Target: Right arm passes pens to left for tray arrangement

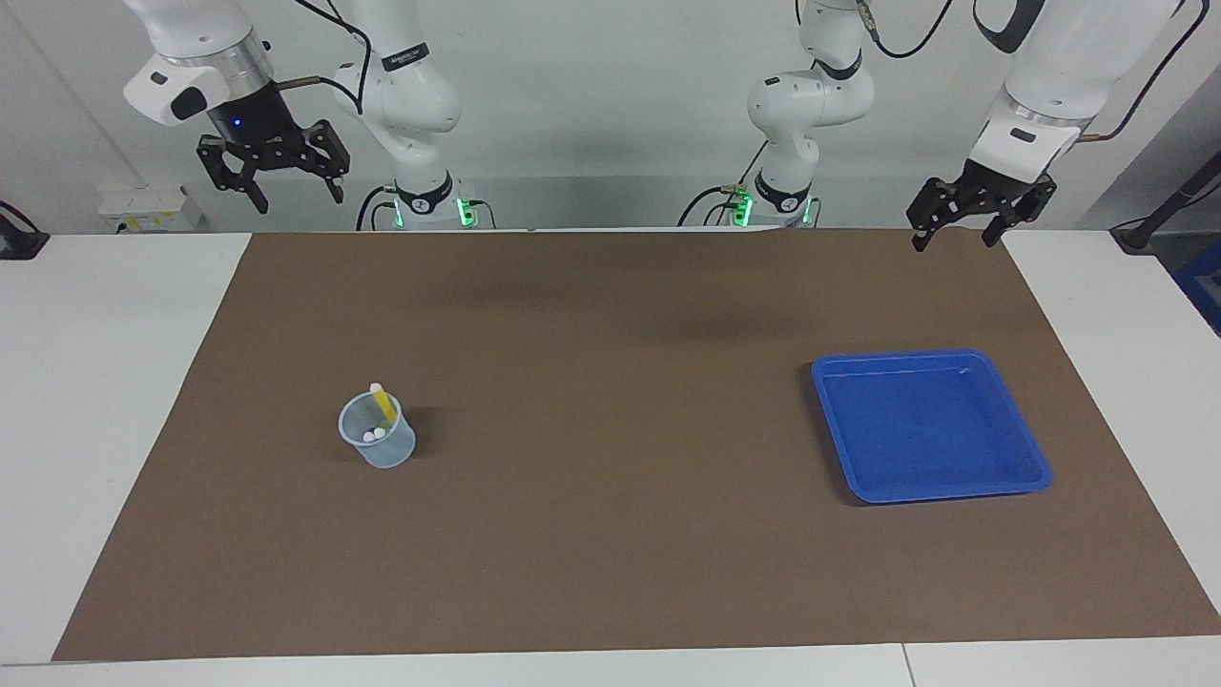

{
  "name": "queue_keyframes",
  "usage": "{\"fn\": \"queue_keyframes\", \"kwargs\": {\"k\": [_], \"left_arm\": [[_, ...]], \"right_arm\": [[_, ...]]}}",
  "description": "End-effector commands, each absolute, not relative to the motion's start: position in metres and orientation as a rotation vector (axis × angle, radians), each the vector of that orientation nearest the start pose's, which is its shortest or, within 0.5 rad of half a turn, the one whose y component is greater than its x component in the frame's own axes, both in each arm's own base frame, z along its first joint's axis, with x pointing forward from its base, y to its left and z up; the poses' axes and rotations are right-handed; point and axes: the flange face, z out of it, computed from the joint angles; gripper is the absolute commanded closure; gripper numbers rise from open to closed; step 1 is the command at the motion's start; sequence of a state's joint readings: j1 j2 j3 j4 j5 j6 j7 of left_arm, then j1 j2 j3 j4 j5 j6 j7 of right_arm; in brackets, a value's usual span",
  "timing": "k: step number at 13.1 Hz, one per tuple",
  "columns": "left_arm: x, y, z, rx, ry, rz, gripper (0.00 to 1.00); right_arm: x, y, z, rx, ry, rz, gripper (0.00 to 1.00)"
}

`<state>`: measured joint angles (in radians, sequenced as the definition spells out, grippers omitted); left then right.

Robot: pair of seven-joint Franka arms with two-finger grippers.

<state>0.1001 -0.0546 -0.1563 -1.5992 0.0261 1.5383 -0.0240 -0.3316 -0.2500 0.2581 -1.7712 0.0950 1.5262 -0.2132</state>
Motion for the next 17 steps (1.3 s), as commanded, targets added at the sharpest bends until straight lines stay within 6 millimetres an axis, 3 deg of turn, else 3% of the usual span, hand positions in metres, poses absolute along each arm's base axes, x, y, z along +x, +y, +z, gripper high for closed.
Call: {"fn": "queue_keyframes", "kwargs": {"k": [1, 6, 11, 17], "left_arm": [[0.525, -0.029, 0.640, -3.113, 0.029, 0.012, 0.00], [0.524, -0.029, 0.640, -3.113, 0.029, 0.009, 0.00], [0.525, -0.029, 0.640, -3.113, 0.029, 0.012, 0.00], [0.524, -0.029, 0.641, -3.113, 0.029, 0.007, 0.00]], "right_arm": [[0.466, -0.009, 0.649, -3.108, -0.214, 0.003, 0.00], [0.466, -0.014, 0.647, -3.107, -0.210, -0.003, 0.00], [0.454, -0.015, 0.636, -3.106, -0.198, 0.062, 0.00], [0.456, -0.013, 0.638, -3.108, -0.210, 0.031, 0.00]]}}
